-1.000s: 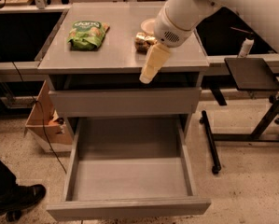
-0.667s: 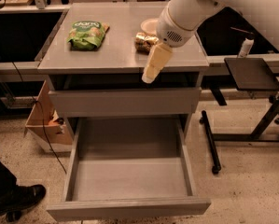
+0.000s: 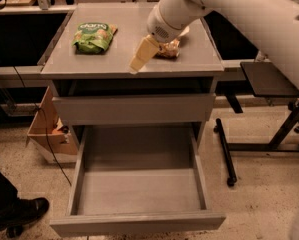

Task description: Place green rice chip bag into middle drawer

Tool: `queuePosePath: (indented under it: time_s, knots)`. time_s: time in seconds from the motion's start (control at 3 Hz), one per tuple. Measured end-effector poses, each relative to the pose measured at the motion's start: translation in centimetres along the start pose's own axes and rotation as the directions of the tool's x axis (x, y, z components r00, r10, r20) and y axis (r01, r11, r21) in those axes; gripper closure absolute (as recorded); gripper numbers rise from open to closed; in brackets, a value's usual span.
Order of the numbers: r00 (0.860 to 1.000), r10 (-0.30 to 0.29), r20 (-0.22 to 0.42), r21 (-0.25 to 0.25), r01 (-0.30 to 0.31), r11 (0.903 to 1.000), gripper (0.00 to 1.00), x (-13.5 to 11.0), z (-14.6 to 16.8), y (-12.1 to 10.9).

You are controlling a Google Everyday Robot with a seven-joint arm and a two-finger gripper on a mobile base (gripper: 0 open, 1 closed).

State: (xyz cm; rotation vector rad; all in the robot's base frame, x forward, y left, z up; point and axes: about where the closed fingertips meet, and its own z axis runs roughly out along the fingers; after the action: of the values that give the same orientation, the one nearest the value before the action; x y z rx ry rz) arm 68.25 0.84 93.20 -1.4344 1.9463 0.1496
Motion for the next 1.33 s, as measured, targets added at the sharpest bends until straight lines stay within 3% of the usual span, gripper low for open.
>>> queuePosePath:
  time_s: [0.33,0.67,1.33]
  knots:
    - [0.997,0.032,0.074,0.023,-0.033,0.9992,0.0,-3.3,3.4,-2.1]
    - [0.984,0.112,0.136,0.052,-0.12,0.9914,0.0,-6.1,9.8,-4.7]
    - [0.965,0.182,0.186,0.067,-0.198,0.978,0.0,-9.5,17.3,-6.9]
